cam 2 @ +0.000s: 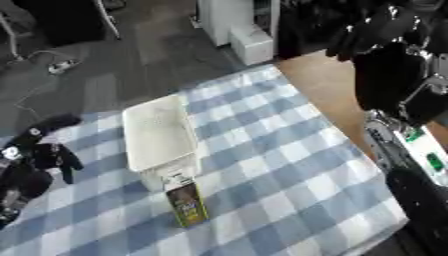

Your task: Pick up objects on the table and place them in the box.

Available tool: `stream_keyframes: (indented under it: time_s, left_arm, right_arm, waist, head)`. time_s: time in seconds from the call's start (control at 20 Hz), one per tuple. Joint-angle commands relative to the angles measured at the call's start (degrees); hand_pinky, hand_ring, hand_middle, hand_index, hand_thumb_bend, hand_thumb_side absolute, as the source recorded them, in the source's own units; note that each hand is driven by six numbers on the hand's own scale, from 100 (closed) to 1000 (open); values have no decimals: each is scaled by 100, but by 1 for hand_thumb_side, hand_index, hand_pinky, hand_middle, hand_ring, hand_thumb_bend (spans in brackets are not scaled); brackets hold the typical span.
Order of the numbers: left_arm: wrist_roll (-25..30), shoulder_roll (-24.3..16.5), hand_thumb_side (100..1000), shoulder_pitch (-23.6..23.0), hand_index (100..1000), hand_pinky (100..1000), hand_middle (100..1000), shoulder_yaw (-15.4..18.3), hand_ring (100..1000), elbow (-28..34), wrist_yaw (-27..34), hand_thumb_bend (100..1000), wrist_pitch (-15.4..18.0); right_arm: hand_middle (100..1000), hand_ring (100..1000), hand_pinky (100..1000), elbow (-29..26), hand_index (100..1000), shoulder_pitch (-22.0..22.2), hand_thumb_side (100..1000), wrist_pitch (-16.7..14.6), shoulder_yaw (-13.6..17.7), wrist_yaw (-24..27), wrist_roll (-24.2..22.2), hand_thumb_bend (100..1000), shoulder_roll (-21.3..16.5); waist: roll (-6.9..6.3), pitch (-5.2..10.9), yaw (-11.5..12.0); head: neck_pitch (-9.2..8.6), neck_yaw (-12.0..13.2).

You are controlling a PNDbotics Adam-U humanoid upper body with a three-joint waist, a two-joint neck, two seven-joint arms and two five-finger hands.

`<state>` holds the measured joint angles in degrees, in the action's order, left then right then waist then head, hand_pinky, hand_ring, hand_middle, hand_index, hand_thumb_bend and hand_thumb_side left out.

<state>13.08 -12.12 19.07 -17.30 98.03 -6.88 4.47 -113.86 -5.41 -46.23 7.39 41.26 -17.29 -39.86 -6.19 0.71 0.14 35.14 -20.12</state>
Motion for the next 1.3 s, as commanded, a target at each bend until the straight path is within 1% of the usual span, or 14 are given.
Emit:
stream_keyframes:
  time_s: [0.05, 0.15, 0.3, 0.55, 0.7, 0.85, 0.9, 0.95, 1.0, 1.05, 1.1, 1.15, 1.25, 1.3]
  left_arm:
    - [225, -112, 777, 59, 923, 303, 841, -153, 480, -2, -21, 661, 28]
    - [337, -143, 782, 74, 924, 305, 842, -297, 482, -54, 15, 658, 70]
    - [474, -173, 784, 96, 924, 308, 844, -419, 485, -134, -10, 658, 130]
    - [597, -234, 780, 178, 923, 312, 846, -533, 490, -252, -85, 666, 214]
    - [717, -314, 774, 316, 921, 317, 848, -648, 499, -342, -139, 671, 259]
    - [817, -357, 718, 480, 914, 320, 847, -752, 504, -445, -190, 703, 322]
    - [832, -357, 722, 540, 915, 319, 846, -783, 504, -473, -195, 700, 350]
    - [836, -353, 689, 580, 912, 322, 847, -802, 507, -499, -199, 730, 375]
    - [824, -337, 687, 637, 912, 322, 847, -812, 508, -517, -213, 733, 404]
    - [798, -320, 680, 684, 918, 331, 850, -820, 522, -536, -235, 768, 435]
    - [757, -300, 681, 734, 917, 351, 856, -824, 539, -547, -267, 783, 470]
    - [715, -283, 681, 765, 921, 395, 864, -829, 564, -561, -299, 797, 500]
    - [588, -221, 682, 833, 927, 547, 882, -833, 620, -589, -349, 831, 561]
    - [514, -182, 679, 856, 929, 565, 884, -837, 627, -607, -342, 839, 588]
  right_arm:
    - [455, 432, 463, -74, 598, -78, 1000, -100, 29, 1, -130, 100, -177]
    - [454, 432, 463, -74, 598, -72, 1000, -107, 21, -7, -148, 100, -168]
    - [454, 431, 463, -74, 598, -59, 1000, -111, 11, -23, -178, 100, -161]
    - [454, 431, 464, -74, 598, -53, 1000, -107, 11, -20, -198, 100, -168]
    - [454, 431, 464, -74, 598, -58, 1000, -94, 11, -7, -204, 100, -177]
    - [454, 431, 464, -74, 598, -70, 1000, -76, 12, 10, -208, 100, -183]
    - [454, 431, 464, -74, 598, -75, 1000, -68, 12, 18, -208, 100, -185]
    - [454, 431, 464, -74, 598, -79, 1000, -63, 13, 25, -208, 100, -186]
    - [454, 431, 463, -74, 598, -84, 1000, -59, 13, 35, -207, 100, -187]
    - [454, 431, 463, -74, 598, -88, 1000, -56, 13, 44, -207, 100, -187]
    - [454, 431, 463, -74, 598, -92, 1000, -52, 12, 52, -210, 100, -188]
    - [454, 431, 464, -74, 598, -94, 1000, -49, 12, 58, -213, 100, -188]
    - [454, 431, 463, -74, 598, -98, 1000, -43, 14, 70, -220, 100, -188]
    - [454, 431, 464, -74, 598, -99, 1000, -41, 14, 75, -224, 100, -188]
  waist:
    - [40, 36, -11]
    - [45, 35, -35]
    - [49, 29, -63]
    - [49, 34, -109]
    - [42, 43, -134]
    - [35, 50, -159]
    - [33, 52, -169]
    - [32, 53, -175]
    - [32, 56, -182]
    - [32, 57, -188]
    - [31, 58, -195]
    - [31, 58, -199]
    - [32, 59, -208]
    - [33, 57, -212]
  head:
    - [-43, 73]
    - [-17, 93]
    - [-15, 114]
    - [-8, 147]
    - [13, 197]
    - [11, 239]
    - [8, 251]
    - [6, 257]
    - [5, 267]
    - [4, 277]
    - [4, 291]
    - [5, 302]
    - [7, 331]
    - [8, 341]
